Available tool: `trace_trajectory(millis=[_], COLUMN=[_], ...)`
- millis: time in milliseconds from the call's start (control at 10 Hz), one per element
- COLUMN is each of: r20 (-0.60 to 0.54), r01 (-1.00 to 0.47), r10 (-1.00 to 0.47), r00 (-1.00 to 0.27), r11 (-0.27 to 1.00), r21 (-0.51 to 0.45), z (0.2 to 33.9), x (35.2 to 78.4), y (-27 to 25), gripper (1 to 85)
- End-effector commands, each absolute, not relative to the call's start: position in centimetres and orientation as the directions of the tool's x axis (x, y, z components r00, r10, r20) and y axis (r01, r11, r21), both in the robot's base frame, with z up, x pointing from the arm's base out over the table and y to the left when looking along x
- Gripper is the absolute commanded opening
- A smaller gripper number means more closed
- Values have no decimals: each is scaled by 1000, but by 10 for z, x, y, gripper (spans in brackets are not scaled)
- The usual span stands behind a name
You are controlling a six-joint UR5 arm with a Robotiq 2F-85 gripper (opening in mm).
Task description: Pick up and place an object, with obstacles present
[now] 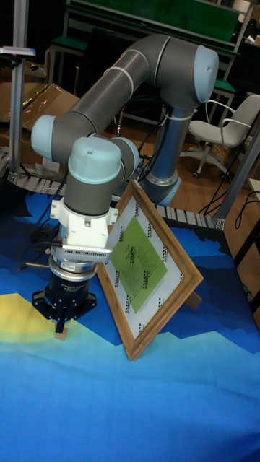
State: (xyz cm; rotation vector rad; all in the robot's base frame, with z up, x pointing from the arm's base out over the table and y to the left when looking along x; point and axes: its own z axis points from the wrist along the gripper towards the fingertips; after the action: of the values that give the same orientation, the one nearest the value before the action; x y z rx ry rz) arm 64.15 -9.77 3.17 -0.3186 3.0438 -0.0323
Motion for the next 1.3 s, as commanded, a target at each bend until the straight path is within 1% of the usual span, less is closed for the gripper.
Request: trace_trajectory(millis=[0,100,300,400,600,1000,1200], r20=[-81,-85,-88,-93,-102,-104,-118], r01=[-276,-288,-304,-305,-311,-315,-318], r10=[-276,-287,-302,-303,-308,-312,-314], r00=[-958,-954,-949,-949,-946,-944,-942], r11=[961,958,953,952,950,949,948], r21=[-15,-6,4,14,17,11,16], z=[27,28,28,28,26,25,20], x=[644,645,644,644,645,645,645], y=[-95,-92,-89,-87,-89,-91,-93], gripper=[447,507,577,593,610,613,620])
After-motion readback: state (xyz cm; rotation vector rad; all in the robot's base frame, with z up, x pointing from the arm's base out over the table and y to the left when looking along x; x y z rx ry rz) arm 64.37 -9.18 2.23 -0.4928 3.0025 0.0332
